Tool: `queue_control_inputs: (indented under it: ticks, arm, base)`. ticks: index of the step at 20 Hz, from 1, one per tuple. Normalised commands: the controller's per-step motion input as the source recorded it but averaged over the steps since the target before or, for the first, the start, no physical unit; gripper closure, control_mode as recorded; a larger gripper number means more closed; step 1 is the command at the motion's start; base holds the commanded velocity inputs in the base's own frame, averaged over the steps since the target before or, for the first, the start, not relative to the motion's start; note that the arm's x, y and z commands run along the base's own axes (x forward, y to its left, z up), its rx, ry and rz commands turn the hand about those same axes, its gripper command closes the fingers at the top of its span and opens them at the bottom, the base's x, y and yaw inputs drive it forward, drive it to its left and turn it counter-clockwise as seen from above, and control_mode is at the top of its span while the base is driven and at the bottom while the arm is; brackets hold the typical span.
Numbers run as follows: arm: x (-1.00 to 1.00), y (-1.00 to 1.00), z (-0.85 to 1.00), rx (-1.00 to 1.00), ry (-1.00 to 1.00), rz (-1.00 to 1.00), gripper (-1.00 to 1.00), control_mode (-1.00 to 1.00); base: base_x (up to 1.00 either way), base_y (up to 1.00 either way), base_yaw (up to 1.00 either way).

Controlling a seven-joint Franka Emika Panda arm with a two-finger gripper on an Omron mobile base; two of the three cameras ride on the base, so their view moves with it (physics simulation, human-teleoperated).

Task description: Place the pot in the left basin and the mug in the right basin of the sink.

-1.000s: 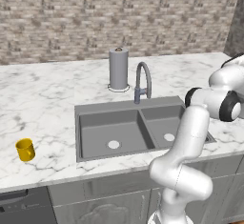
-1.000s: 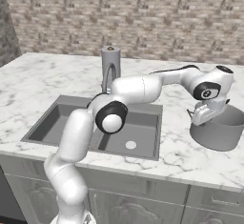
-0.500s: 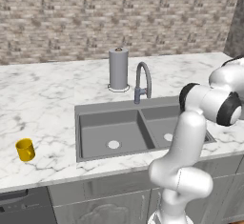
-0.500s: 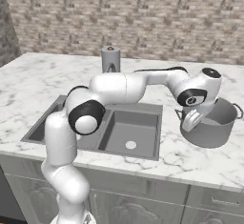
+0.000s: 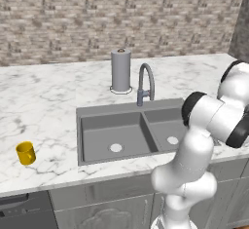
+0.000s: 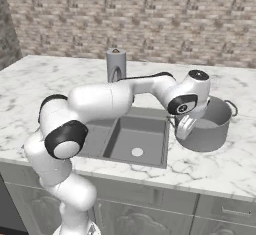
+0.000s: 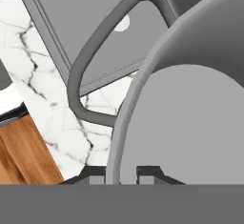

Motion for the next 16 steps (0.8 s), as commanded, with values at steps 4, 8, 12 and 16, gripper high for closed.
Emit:
queue_control_inputs:
  ticks: [4, 8, 12, 16]
  arm:
    - [0.00, 0.42, 0.22, -0.02, 0.00, 0.13, 1.00, -1.00]
    - [0.00, 0.45, 0.18, -0.01, 0.01, 0.14, 1.00, -1.00]
    - [0.00, 0.46, 0.12, 0.00, 0.04, 0.15, 1.00, -1.00]
    - [0.00, 0.50, 0.03, 0.00, 0.08, 0.14, 1.00, -1.00]
  base:
    - [0.00, 0.00, 0.00]
    - [0.00, 0.00, 0.00]
    - [0.00, 0.00, 0.00]
    - [0.00, 0.00, 0.00]
